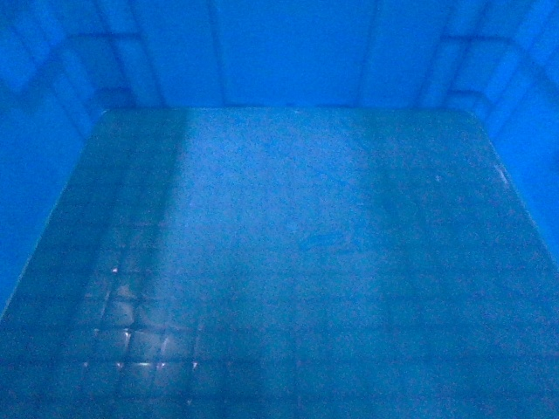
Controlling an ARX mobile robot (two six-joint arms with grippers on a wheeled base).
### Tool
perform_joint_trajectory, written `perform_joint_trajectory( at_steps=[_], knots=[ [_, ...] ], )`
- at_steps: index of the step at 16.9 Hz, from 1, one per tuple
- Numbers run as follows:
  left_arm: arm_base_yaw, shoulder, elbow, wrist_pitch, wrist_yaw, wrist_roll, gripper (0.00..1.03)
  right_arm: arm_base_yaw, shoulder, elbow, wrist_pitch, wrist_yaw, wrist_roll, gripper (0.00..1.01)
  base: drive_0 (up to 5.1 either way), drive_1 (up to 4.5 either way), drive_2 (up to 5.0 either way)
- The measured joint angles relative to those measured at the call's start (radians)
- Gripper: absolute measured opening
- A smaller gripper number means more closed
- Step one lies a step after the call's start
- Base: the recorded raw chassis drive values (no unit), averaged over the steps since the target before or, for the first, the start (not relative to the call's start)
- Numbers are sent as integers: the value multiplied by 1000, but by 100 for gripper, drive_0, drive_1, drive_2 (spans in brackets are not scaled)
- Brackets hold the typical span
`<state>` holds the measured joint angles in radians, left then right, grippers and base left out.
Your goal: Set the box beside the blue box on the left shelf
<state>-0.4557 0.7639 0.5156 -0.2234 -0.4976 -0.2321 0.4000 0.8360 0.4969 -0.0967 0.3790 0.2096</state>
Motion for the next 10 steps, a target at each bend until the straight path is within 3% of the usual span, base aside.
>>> perform_joint_trajectory(
  at_steps=[10],
  knots=[
    [0, 0, 0, 1, 0, 1, 8, 0, 0, 0, 0, 1, 0, 10, -5, 415, -425]
  ],
)
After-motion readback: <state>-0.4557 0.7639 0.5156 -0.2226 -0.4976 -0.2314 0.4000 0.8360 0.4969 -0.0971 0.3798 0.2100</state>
